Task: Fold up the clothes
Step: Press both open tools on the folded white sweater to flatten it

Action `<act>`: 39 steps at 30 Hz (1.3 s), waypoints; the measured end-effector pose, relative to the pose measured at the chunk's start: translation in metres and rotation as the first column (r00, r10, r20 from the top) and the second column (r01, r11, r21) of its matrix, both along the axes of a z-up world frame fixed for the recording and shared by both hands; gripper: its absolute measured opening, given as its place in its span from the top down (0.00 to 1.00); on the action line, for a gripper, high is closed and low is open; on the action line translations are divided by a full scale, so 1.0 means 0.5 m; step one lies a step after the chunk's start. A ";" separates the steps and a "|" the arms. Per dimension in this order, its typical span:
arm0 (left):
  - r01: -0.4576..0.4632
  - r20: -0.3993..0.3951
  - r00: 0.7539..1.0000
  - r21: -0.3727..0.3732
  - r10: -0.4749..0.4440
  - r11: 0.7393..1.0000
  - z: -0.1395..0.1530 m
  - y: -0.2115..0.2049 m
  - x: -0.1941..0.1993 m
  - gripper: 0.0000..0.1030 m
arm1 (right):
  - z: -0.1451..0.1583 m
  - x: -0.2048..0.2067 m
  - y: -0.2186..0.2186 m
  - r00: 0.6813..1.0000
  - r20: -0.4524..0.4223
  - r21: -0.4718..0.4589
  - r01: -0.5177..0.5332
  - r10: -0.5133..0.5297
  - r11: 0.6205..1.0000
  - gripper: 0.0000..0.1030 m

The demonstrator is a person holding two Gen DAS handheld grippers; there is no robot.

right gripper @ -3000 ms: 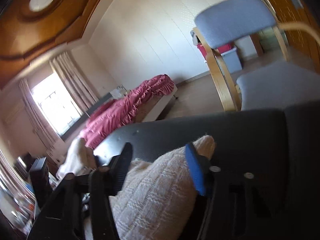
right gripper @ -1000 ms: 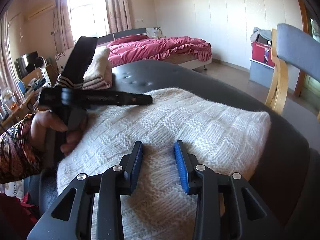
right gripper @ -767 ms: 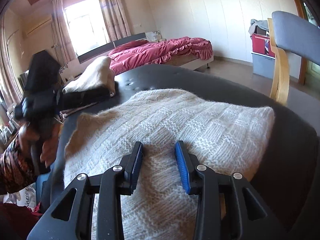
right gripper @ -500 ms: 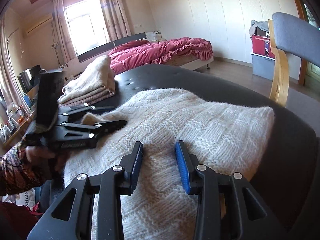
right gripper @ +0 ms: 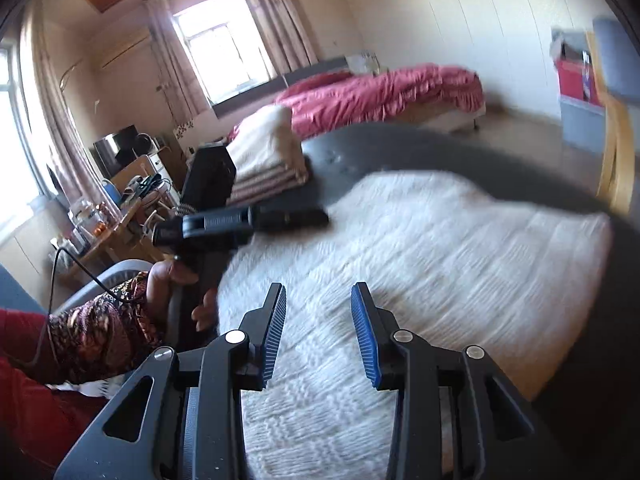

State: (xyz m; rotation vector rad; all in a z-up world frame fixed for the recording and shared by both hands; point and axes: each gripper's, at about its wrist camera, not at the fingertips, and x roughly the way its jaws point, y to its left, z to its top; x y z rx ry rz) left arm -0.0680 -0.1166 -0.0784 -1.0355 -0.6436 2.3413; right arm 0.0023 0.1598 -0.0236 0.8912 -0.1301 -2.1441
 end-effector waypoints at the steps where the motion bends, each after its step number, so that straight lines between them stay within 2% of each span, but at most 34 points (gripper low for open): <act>1: -0.003 0.004 1.000 -0.023 0.003 1.000 0.000 0.005 -0.001 0.23 | -0.007 0.001 -0.005 1.000 0.005 0.009 0.004 -0.004 1.000 0.65; 4: -0.008 0.015 1.000 -0.085 0.009 0.996 0.000 0.018 -0.006 0.23 | -0.019 0.011 -0.031 0.998 -0.065 0.148 0.015 -0.006 0.989 0.74; 7: -0.008 0.022 1.000 -0.108 0.010 0.994 0.000 0.026 -0.007 0.23 | -0.033 0.019 -0.065 0.992 -0.128 0.264 0.021 0.013 0.964 0.74; 9: -0.006 0.016 1.000 -0.085 0.008 0.996 0.000 0.020 -0.005 0.23 | -0.028 0.029 -0.070 0.987 -0.158 0.287 0.015 0.032 0.958 0.70; 10: -0.004 0.007 1.000 -0.046 0.004 0.999 -0.001 0.010 -0.001 0.23 | -0.023 0.032 -0.066 0.986 -0.163 0.278 0.003 0.044 0.960 0.66; 12: -0.001 -0.022 1.000 0.069 0.002 0.998 -0.001 -0.018 0.010 0.24 | -0.004 0.030 -0.039 0.990 -0.125 0.184 -0.037 0.061 0.982 0.66; 15: -0.050 -0.064 0.996 0.221 0.065 0.974 -0.005 -0.071 0.036 0.26 | 0.022 0.030 0.007 0.992 -0.070 0.023 -0.104 0.105 0.994 0.66; 16: -0.066 -0.066 0.994 0.250 0.085 0.966 -0.008 -0.084 0.041 0.26 | 0.024 0.032 0.016 0.990 -0.058 -0.006 -0.127 0.127 0.992 0.66; 19: -0.068 -0.070 0.993 0.265 0.090 0.962 -0.011 -0.091 0.043 0.26 | 0.012 0.031 0.019 0.986 -0.015 -0.035 -0.168 0.168 0.985 0.66; 21: -0.037 -0.080 0.995 0.208 0.054 0.978 -0.004 -0.068 0.036 0.26 | -0.005 0.023 0.009 0.984 0.023 -0.020 -0.176 0.177 0.984 0.66; 23: -0.019 -0.092 0.995 0.145 0.033 0.989 0.005 -0.047 0.033 0.27 | -0.029 0.019 -0.013 0.985 0.039 0.058 -0.172 0.170 0.983 0.68; 25: -0.025 -0.083 0.996 0.104 0.034 0.994 0.006 -0.040 0.028 0.27 | -0.047 0.027 -0.040 0.986 0.010 0.186 -0.163 0.164 0.969 0.75; 26: -0.037 -0.064 0.997 0.088 0.043 0.995 0.003 -0.035 0.022 0.27 | -0.052 0.030 -0.051 0.986 -0.006 0.231 -0.160 0.165 0.960 0.75; 28: -0.072 -0.007 0.997 0.059 0.072 0.996 -0.004 -0.035 0.012 0.30 | -0.055 0.038 -0.061 0.984 -0.038 0.271 -0.160 0.176 0.949 0.75; 29: -0.087 0.004 0.996 0.044 0.087 0.995 -0.003 -0.041 0.017 0.37 | -0.055 0.039 -0.062 0.983 -0.044 0.276 -0.160 0.178 0.948 0.75; 31: -0.119 0.001 0.993 0.016 0.119 0.993 0.007 -0.049 0.024 0.41 | -0.052 0.032 -0.053 0.985 -0.024 0.239 -0.162 0.173 0.957 0.75; 32: -0.129 -0.030 0.991 0.011 0.130 0.992 0.025 -0.050 0.036 0.41 | -0.045 0.028 -0.043 0.985 -0.007 0.203 -0.165 0.170 0.965 0.74; 33: -0.138 -0.063 0.988 0.007 0.139 0.990 0.045 -0.051 0.050 0.41 | -0.033 0.024 -0.030 0.986 0.005 0.152 -0.168 0.169 0.974 0.74; 35: -0.137 -0.134 0.982 -0.036 0.131 0.990 0.090 -0.033 0.073 0.41 | 0.006 0.020 0.014 0.987 -0.012 -0.015 -0.159 0.159 0.987 0.74; 37: -0.120 -0.232 0.969 -0.125 0.088 0.985 0.137 0.009 0.098 0.41 | 0.039 0.015 0.060 0.996 -0.067 -0.101 -0.070 0.064 0.992 0.74; 38: -0.109 -0.276 0.960 -0.183 0.055 0.977 0.154 0.038 0.109 0.41 | 0.049 0.012 0.078 0.996 -0.092 -0.099 -0.002 -0.007 0.995 0.74; 39: -0.089 -0.313 0.950 -0.260 0.003 0.962 0.164 0.076 0.119 0.42 | 0.050 0.008 0.087 0.988 -0.118 -0.041 0.092 -0.096 0.995 0.74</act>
